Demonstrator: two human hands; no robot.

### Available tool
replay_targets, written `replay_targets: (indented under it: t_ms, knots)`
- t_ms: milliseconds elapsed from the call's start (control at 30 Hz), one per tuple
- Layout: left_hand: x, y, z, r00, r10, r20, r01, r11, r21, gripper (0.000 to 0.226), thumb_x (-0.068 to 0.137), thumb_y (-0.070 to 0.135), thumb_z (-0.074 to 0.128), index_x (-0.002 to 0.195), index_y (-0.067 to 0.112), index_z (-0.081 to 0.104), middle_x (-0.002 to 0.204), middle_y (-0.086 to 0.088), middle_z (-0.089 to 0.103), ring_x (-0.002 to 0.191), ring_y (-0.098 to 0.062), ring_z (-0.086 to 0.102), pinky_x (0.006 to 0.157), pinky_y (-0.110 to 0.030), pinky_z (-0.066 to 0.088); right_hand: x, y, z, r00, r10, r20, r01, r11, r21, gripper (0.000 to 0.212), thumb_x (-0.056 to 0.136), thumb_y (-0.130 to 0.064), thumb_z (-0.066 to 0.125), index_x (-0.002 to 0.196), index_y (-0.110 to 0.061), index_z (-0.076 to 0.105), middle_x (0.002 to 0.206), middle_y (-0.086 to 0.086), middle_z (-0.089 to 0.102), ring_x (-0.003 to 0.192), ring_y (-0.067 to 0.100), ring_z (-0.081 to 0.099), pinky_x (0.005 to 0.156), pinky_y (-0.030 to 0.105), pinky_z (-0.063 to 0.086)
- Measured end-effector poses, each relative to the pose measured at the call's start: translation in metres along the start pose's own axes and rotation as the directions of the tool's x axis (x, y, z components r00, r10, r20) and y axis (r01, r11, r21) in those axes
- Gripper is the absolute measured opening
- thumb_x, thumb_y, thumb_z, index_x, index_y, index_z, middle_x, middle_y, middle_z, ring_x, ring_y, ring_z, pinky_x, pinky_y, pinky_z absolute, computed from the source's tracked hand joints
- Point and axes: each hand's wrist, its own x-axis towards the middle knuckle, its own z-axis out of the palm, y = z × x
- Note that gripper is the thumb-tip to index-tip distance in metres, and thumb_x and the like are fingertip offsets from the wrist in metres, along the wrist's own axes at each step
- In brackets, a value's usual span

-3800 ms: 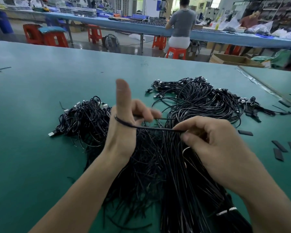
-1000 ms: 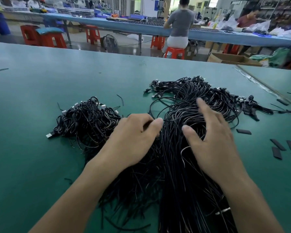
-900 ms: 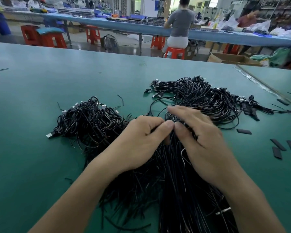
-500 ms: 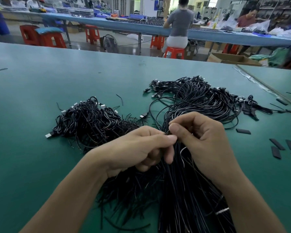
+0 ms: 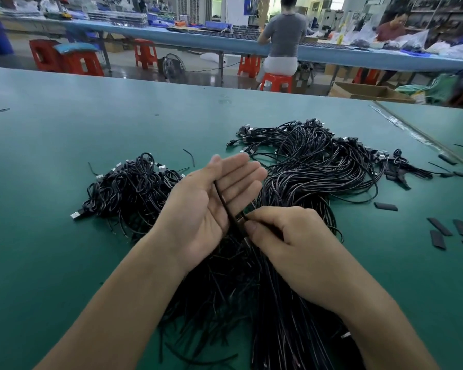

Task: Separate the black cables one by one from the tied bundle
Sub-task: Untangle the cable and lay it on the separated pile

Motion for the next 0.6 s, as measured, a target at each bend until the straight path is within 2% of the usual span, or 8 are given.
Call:
replay_targets:
  t_ms: [100,167,233,300,367,467,533,600]
  knots:
    - [-0.002,-0.004,0.0,0.997,0.076,0.015,-0.077,0.967,0.243,0.037,0.106,0.023,0.039,0.109,0.001,0.069,0.112,-0.015,0.074,0.11,-0.023,0.07,0.092,-0.029,0.057,-0.002,-0.003,-0.006,0.997,-0.047,-0.057,0.042,0.996,-0.083,0.025,0.095,-0.034,0.06,0.077,-0.019,0.066,0.061,-0.008,0.058,0.049,0.006,0.046,0.047,0.018,0.037]
    - [-0.004,-0.009,-0.003,0.997,0.066,0.049,-0.082,0.833,0.547,0.035,0.106,0.025,0.042,0.107,0.01,0.074,0.111,-0.01,0.075,0.111,-0.021,0.069,0.098,-0.034,0.055,-0.001,-0.005,-0.01,0.987,-0.098,-0.131,0.09,0.994,-0.061,0.023,0.092,-0.035,0.066,0.073,-0.021,0.068,0.062,-0.01,0.06,0.052,0.004,0.05,0.049,0.015,0.037]
    - [-0.008,-0.011,-0.004,0.991,-0.061,0.119,-0.048,0.664,0.746,0.036,0.106,0.029,0.045,0.104,0.011,0.076,0.107,-0.018,0.074,0.107,-0.024,0.068,0.101,-0.047,0.051,-0.001,-0.005,-0.014,0.974,-0.106,-0.2,0.112,0.994,0.018,0.02,0.086,-0.038,0.068,0.071,-0.023,0.069,0.065,-0.015,0.064,0.059,0.003,0.058,0.055,0.013,0.041]
    - [-0.012,-0.009,-0.005,0.964,-0.213,0.16,0.033,0.69,0.723,0.041,0.103,0.032,0.047,0.103,0.0,0.073,0.103,-0.024,0.073,0.095,-0.023,0.069,0.094,-0.046,0.056,0.0,-0.003,-0.018,0.97,-0.1,-0.223,0.129,0.985,0.116,0.017,0.081,-0.037,0.07,0.071,-0.023,0.069,0.065,-0.015,0.066,0.058,0.003,0.06,0.057,0.015,0.045]
    - [-0.017,-0.003,-0.001,0.913,-0.335,0.233,0.128,0.777,0.617,0.046,0.102,0.035,0.044,0.096,-0.001,0.073,0.09,-0.018,0.075,0.075,-0.018,0.071,0.069,-0.027,0.059,-0.001,-0.002,-0.02,0.971,-0.1,-0.216,0.159,0.948,0.274,0.016,0.079,-0.032,0.076,0.072,-0.02,0.069,0.057,-0.004,0.064,0.048,0.007,0.056,0.05,0.022,0.046]
    - [-0.019,0.002,0.001,0.869,-0.393,0.302,0.124,0.762,0.635,0.053,0.102,0.042,0.039,0.082,0.012,0.077,0.067,-0.009,0.07,0.043,-0.008,0.053,0.042,-0.014,0.041,0.0,-0.002,-0.022,0.955,-0.117,-0.272,0.224,0.887,0.405,0.021,0.075,-0.029,0.08,0.075,-0.011,0.068,0.051,0.008,0.062,0.042,0.009,0.055,0.045,0.018,0.043]
    - [-0.018,0.003,0.002,0.862,-0.398,0.315,0.132,0.775,0.618,0.056,0.096,0.047,0.037,0.079,0.013,0.078,0.047,0.001,0.055,0.034,-0.005,0.036,0.036,-0.013,0.03,0.002,0.0,-0.023,0.946,-0.09,-0.312,0.222,0.88,0.419,0.022,0.073,-0.034,0.077,0.077,-0.013,0.072,0.063,0.008,0.069,0.054,0.007,0.059,0.053,0.017,0.047]
    - [-0.016,0.002,0.004,0.847,-0.416,0.33,0.174,0.804,0.568,0.063,0.096,0.054,0.035,0.073,0.013,0.076,0.039,0.009,0.038,0.033,-0.004,0.026,0.036,-0.015,0.023,0.004,0.004,-0.023,0.947,-0.057,-0.318,0.192,0.89,0.414,0.019,0.076,-0.034,0.076,0.077,-0.015,0.075,0.071,0.007,0.072,0.063,0.008,0.062,0.06,0.02,0.05]
